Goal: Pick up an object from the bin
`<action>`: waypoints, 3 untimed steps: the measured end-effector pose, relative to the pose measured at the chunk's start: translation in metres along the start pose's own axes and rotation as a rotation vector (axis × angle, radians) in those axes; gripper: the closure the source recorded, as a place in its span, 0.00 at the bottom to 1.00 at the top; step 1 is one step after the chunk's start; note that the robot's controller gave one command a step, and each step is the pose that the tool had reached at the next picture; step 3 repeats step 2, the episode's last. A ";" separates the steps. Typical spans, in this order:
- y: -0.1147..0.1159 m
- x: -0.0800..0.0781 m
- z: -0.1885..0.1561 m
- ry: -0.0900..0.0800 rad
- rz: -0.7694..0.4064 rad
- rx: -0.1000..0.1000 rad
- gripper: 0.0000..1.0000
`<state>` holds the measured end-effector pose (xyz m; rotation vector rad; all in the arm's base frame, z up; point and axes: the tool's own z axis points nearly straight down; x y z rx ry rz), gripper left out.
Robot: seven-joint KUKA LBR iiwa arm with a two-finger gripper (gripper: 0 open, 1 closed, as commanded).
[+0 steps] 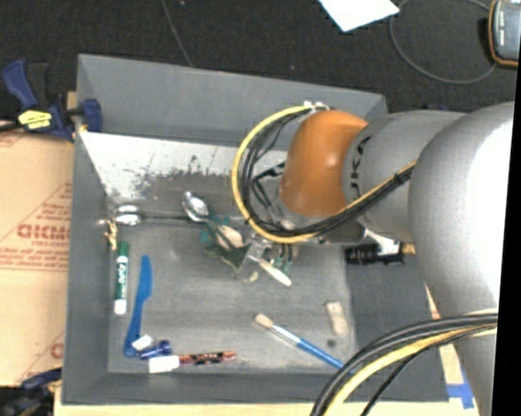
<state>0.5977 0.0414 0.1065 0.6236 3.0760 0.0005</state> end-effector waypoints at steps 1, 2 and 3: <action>0.000 -0.001 -0.042 -0.002 -0.004 -0.002 1.00; 0.000 -0.001 -0.070 -0.003 -0.007 -0.002 1.00; 0.000 -0.001 -0.070 -0.003 -0.007 -0.002 1.00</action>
Offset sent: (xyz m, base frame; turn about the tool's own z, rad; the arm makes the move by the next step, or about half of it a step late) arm 0.0011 0.0000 0.0905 -0.0023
